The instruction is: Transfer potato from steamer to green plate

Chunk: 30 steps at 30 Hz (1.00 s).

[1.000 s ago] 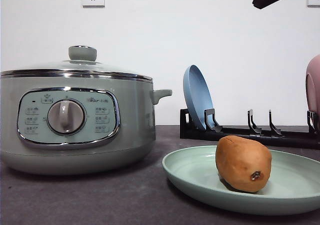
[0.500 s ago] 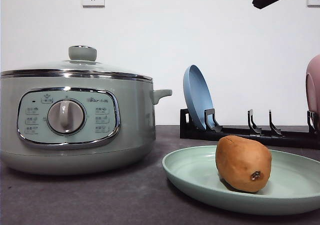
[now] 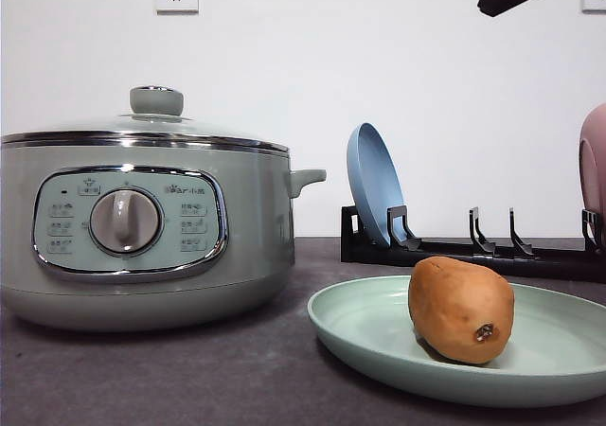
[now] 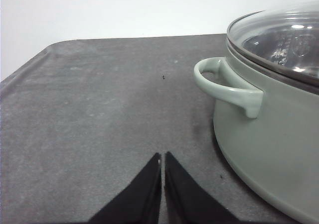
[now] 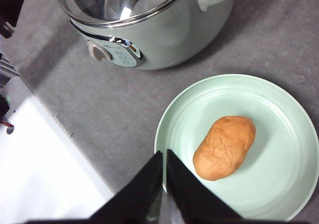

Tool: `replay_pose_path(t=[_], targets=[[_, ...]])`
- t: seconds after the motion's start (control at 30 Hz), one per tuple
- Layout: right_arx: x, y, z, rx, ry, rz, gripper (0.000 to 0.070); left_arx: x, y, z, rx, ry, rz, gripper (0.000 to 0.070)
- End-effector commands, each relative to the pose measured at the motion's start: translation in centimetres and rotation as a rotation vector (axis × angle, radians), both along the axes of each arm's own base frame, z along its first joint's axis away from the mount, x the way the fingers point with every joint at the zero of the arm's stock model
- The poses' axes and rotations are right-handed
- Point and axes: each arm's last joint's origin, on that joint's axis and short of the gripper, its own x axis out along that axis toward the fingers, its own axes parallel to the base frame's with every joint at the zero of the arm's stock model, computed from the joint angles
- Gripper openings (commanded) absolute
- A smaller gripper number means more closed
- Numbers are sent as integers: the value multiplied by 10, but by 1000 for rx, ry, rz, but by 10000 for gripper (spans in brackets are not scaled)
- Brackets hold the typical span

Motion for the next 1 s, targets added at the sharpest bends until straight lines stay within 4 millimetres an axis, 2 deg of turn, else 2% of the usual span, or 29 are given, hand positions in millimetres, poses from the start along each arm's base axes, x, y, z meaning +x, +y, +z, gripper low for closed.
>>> replay_pose_path(t=[0.0, 0.17, 0.3, 0.4, 0.63, 0.8, 0.97], targets=[[1, 2, 4, 5, -21, 13, 0, 1, 0, -7, -3, 22, 5, 2], [3, -11, 15, -6, -187, -42, 0, 1, 0, -7, -3, 22, 5, 2], [-4, -31, 28, 98, -407, -152, 0, 1, 0, -7, -3, 23, 5, 2], [-11, -50, 26, 145, -559, -271, 0, 1, 0, -7, -3, 23, 5, 2], [-34, -83, -14, 122, -813, -536, 0, 1, 0, -7, -3, 22, 5, 2], [-47, -94, -49, 85, -912, -670, 0, 1, 0, -7, -3, 22, 5, 2], [-56, -96, -83, 72, -937, -713, 0, 1, 0, -7, -3, 22, 5, 2]])
